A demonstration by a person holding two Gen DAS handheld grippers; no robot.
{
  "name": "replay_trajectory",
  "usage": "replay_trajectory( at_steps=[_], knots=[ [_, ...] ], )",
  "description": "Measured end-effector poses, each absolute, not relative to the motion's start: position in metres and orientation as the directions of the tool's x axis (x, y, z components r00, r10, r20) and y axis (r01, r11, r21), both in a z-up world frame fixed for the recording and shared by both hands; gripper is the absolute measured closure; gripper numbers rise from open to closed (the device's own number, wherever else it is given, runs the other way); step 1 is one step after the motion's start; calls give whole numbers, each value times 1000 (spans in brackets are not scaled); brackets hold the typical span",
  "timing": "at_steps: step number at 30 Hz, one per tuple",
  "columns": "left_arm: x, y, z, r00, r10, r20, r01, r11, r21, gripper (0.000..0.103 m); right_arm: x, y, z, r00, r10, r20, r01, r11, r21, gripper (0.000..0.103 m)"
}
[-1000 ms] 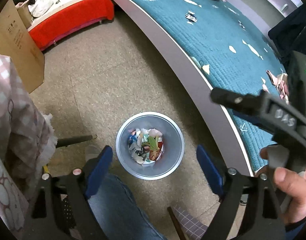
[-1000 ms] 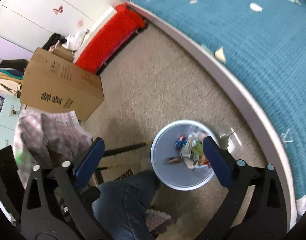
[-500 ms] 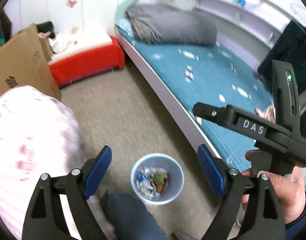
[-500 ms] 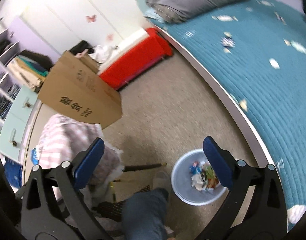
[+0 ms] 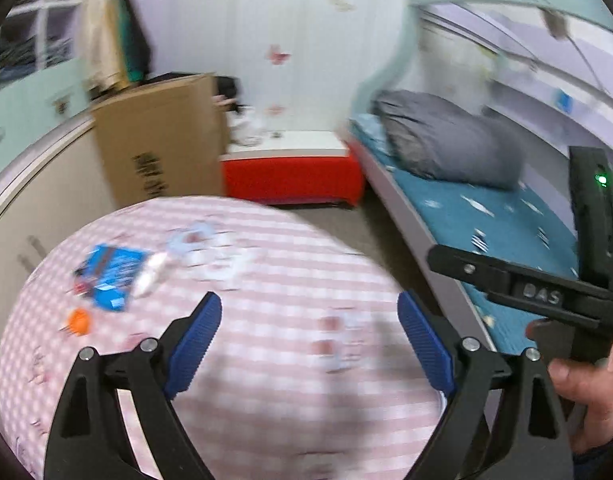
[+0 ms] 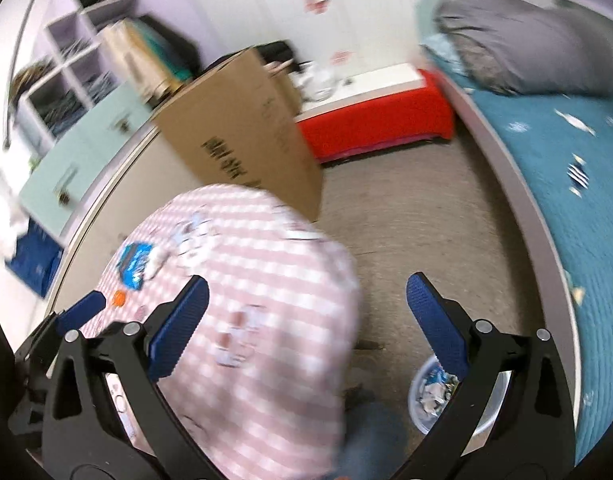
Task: Collect trash
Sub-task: 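Move both tools back over the table, then grasp the orange bottle cap with the left tool while the right tool grasps the white bottle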
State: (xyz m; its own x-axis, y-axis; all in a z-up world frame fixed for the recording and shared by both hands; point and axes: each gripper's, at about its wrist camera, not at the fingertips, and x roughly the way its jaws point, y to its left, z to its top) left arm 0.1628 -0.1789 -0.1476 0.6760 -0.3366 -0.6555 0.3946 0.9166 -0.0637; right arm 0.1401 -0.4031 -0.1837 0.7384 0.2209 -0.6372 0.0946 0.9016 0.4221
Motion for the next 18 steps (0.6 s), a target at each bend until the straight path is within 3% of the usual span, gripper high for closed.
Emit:
replay_trajectory(
  at_steps=[11, 18],
  knots=[
    [207, -30, -170, 720, -165, -674, 140, 986, -92, 15, 211, -278, -177, 677, 294, -674, -80, 941, 330, 6],
    [230, 13, -195, 696, -103, -710, 71, 995, -75, 15, 245, -227, -187, 638, 296, -711, -135, 952, 275, 6]
  ],
)
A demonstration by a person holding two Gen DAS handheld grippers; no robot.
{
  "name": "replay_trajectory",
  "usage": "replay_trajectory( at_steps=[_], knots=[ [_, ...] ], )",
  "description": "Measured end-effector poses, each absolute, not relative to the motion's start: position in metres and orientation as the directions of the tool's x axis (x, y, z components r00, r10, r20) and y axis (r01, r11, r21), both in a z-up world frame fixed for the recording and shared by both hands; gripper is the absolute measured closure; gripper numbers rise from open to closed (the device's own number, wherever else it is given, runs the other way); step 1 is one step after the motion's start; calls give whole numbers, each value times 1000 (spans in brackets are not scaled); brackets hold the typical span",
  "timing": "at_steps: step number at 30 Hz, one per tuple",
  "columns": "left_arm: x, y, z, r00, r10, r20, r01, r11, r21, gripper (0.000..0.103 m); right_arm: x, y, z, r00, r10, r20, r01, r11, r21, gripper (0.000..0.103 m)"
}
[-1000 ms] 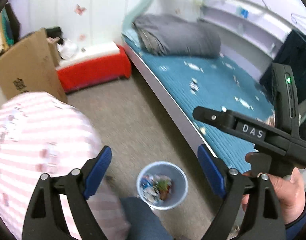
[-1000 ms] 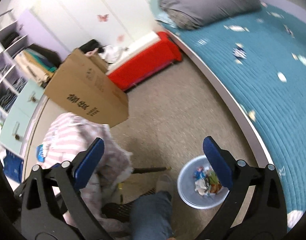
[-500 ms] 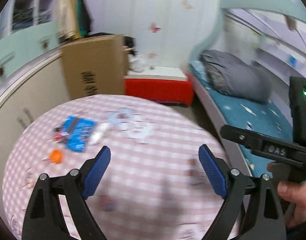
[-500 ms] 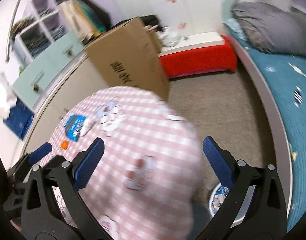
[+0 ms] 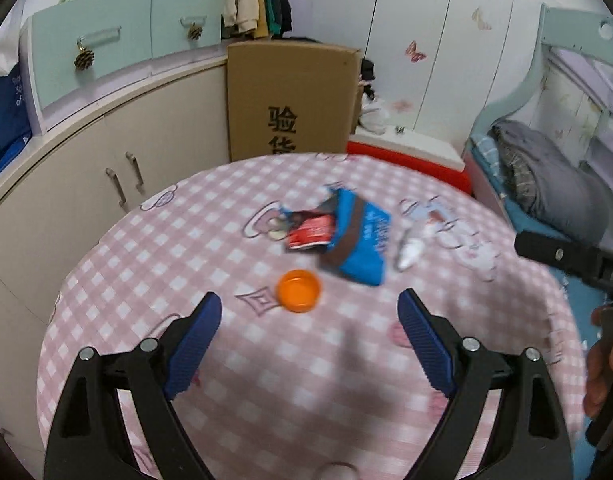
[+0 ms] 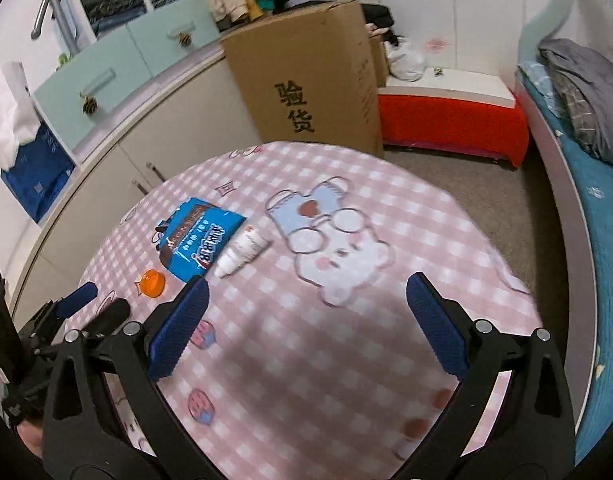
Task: Collect trash
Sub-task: 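Grasp the orange bottle cap with the left tool while the right tool grasps the white bottle, then carry both items over the wastebasket and open both tools to drop them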
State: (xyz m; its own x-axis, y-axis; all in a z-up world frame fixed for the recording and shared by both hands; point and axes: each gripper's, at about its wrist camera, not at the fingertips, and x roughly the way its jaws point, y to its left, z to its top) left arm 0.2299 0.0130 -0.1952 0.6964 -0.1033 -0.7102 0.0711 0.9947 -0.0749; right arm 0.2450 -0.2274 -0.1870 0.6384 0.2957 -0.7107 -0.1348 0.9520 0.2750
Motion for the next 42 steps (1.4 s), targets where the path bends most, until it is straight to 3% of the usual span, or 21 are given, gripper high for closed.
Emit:
replay_trajectory(
  at_steps=[7, 11, 13, 14, 15, 16, 19, 32, 42],
  knots=[
    [255, 20, -223, 643, -87, -761, 76, 996, -49, 16, 282, -182, -203, 599, 289, -747, -158, 957, 243, 7],
    [262, 26, -229, 623, -131, -771, 75, 991, -108, 26, 299, -157, -213, 576, 267, -773, -168, 964, 208, 24],
    [264, 26, -229, 626, -124, -770, 74, 992, -100, 36, 304, -145, -219, 569, 247, -785, -185, 968, 170, 37],
    [264, 26, -229, 627, -122, -769, 73, 992, -99, 47, 305, -140, -224, 564, 239, -790, -193, 969, 155, 55],
    [264, 26, -229, 630, -127, -766, 76, 992, -102, 64, 305, -137, -227, 565, 228, -793, -194, 971, 141, 57],
    [265, 28, -229, 629, -143, -764, 84, 990, -116, 74, 301, -136, -227, 582, 221, -783, -195, 972, 130, 57],
    [263, 32, -229, 630, -175, -756, 87, 984, -154, 74, 295, -138, -227, 586, 254, -770, -205, 965, 163, 64],
    [215, 30, -215, 667, -212, -714, 90, 975, -206, 74, 231, -186, -203, 625, 339, -703, -220, 941, 257, 65],
    [173, -22, -166, 708, -260, -657, 171, 965, -198, 74, 172, -251, -169, 707, 381, -595, -210, 917, 338, 65]
  ],
)
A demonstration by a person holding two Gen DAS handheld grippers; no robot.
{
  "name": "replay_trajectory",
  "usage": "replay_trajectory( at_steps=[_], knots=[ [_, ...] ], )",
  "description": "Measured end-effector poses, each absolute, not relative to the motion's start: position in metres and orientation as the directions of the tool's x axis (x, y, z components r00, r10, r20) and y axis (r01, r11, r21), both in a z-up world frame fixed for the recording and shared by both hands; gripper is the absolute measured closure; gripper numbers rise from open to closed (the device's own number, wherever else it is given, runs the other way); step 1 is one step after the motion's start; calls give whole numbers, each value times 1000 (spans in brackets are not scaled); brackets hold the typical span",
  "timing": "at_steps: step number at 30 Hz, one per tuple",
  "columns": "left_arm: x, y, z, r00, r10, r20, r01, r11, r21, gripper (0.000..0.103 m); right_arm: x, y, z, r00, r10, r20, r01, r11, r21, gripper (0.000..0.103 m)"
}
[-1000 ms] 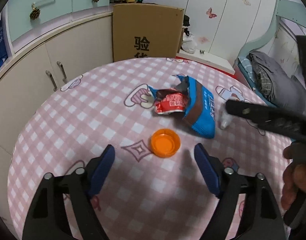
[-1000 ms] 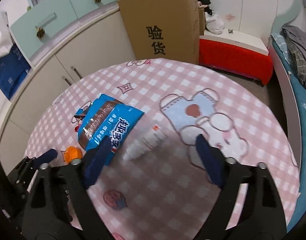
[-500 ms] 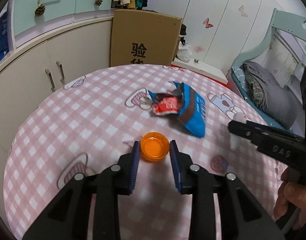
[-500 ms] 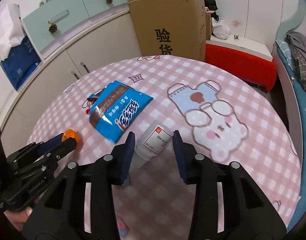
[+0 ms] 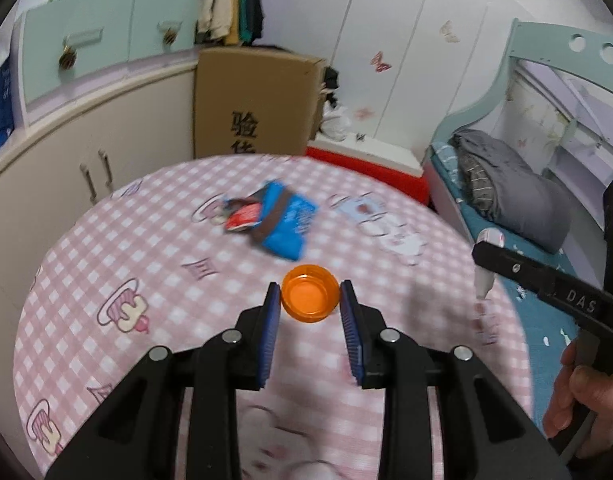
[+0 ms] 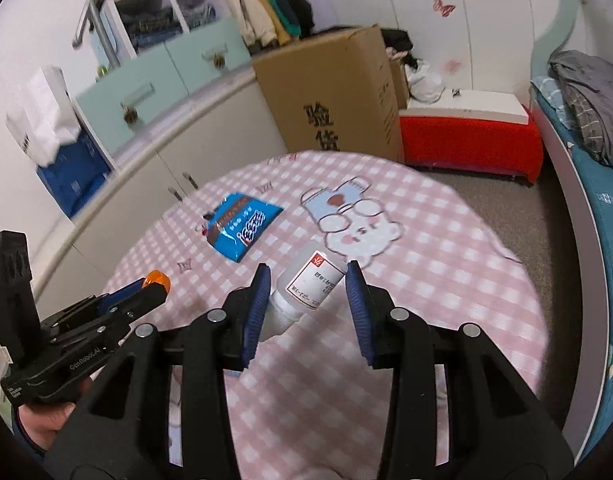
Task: Collect trash
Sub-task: 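Carry both items over the wastebasket and open both tools to drop them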
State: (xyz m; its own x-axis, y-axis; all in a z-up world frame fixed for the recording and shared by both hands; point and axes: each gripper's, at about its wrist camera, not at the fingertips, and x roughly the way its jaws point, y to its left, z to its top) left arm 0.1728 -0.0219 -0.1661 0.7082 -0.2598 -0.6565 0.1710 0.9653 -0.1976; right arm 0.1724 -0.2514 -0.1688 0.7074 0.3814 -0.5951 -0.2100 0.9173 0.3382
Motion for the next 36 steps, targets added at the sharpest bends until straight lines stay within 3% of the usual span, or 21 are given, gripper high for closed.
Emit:
replay_trajectory(
  at_steps=[8, 18, 26, 36],
  knots=[
    [144, -96, -132, 705, -367, -607, 312, 929, -200, 74, 127, -333, -152, 780, 320, -537, -119, 920, 374, 65],
    [117, -215, -144, 577, -511, -637, 524, 830, -192, 74, 61, -459, -174, 829, 159, -536, 97, 904, 417, 65],
    [93, -320, -187, 434, -537, -724, 667, 731, -143, 74, 17, -541, -246, 768, 70, -637, 303, 836, 458, 65],
    [87, -402, -282, 270, -432, -861, 744, 661, -98, 74, 4, -576, -351, 642, 138, -754, 437, 743, 507, 65]
  ],
)
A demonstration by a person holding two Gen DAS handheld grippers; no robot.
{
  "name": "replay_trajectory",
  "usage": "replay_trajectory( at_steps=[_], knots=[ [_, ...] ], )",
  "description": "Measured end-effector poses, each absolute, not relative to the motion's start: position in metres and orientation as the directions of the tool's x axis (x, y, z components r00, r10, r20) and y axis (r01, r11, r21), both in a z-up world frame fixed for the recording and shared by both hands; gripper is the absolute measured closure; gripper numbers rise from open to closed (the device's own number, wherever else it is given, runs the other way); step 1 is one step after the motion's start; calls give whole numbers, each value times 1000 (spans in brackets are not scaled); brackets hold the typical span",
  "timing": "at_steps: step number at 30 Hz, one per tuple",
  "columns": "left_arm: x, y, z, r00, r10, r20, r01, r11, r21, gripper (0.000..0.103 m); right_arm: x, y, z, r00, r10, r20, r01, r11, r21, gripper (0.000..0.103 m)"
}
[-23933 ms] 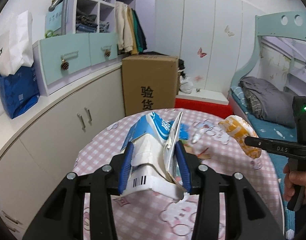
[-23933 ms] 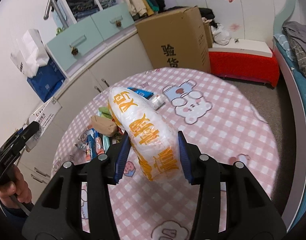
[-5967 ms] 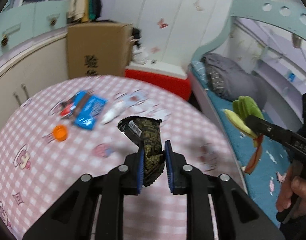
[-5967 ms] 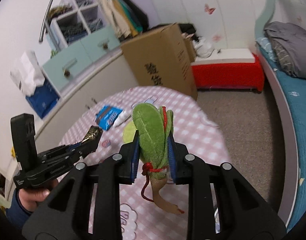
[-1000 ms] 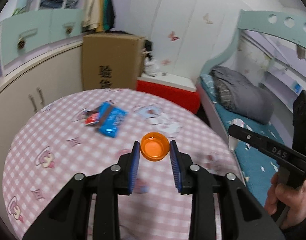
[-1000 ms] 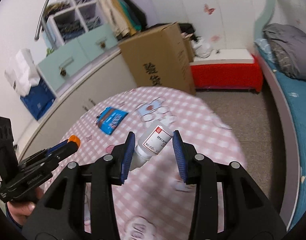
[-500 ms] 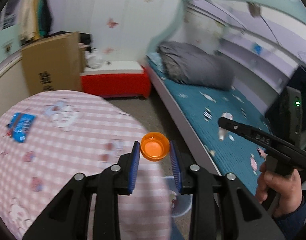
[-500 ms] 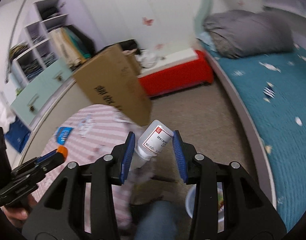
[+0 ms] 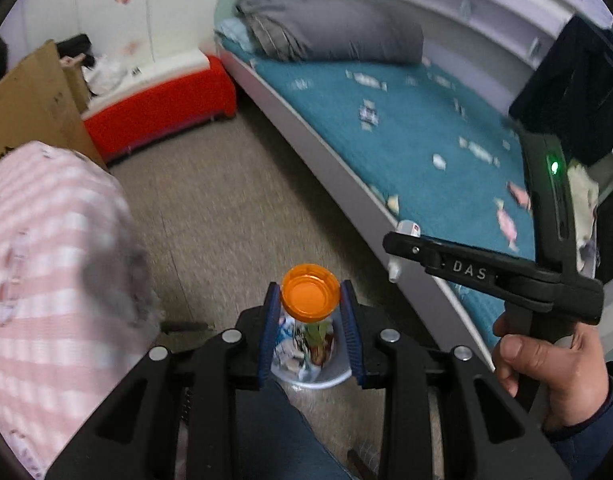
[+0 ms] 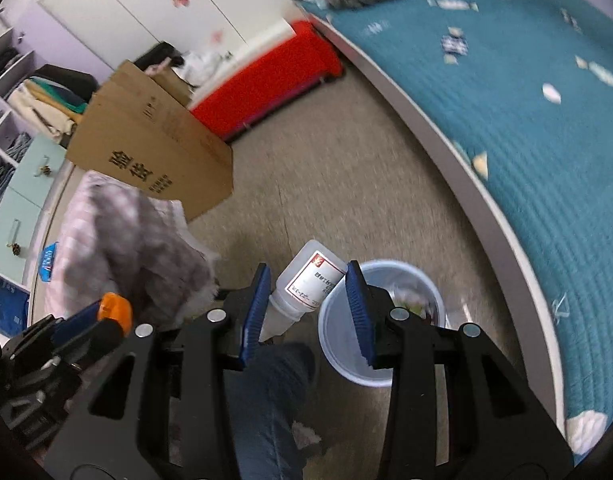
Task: Collect trash
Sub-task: 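Carry both items over the wastebasket and open both tools to drop them, then move both tools back over the table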
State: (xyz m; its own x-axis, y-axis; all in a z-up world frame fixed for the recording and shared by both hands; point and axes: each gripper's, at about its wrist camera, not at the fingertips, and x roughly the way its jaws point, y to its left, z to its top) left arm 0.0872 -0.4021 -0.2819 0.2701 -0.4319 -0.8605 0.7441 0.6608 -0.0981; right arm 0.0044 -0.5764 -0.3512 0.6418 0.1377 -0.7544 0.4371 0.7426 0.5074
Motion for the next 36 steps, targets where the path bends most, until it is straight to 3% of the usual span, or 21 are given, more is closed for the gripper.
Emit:
replay_trajectory(
  at_steps=[7, 8, 10, 11, 12, 13, 15, 18, 27, 36],
  knots=[
    [100, -421, -324, 191, -357, -915, 748, 656, -100, 73, 12, -586, -387, 591, 190, -784, 469, 709, 526, 63],
    [101, -423, -328, 183, -346, -920, 746, 659, -99, 73, 12, -587, -392, 588, 200, -784, 472, 702, 533, 58],
    [105, -426, -335, 159, -328, -931, 743, 661, -107, 57, 13, -591, -401, 581, 220, -784, 481, 684, 548, 46],
    [105, -426, -337, 152, -323, -934, 741, 662, -109, 35, 13, -591, -404, 575, 222, -788, 486, 682, 547, 38],
    [105, -426, -338, 157, -317, -935, 738, 667, -102, 23, 12, -593, -408, 569, 222, -792, 495, 677, 545, 34],
    [106, -424, -336, 179, -313, -933, 731, 677, -87, 22, 11, -594, -410, 566, 222, -794, 502, 671, 546, 31],
    [107, -425, -334, 183, -314, -932, 723, 685, -89, 21, 8, -596, -411, 565, 217, -796, 517, 659, 546, 14],
    [109, -422, -325, 195, -316, -929, 709, 700, -90, 20, 4, -599, -409, 557, 191, -808, 541, 654, 528, 6],
    [102, -397, -253, 305, -424, -853, 693, 713, -107, 18, 4, -592, -364, 591, 128, -796, 527, 686, 501, 6],
    [109, -323, -169, 484, -495, -721, 628, 771, -108, 15, 44, -541, -261, 708, 97, -699, 379, 784, 492, 6]
  ],
)
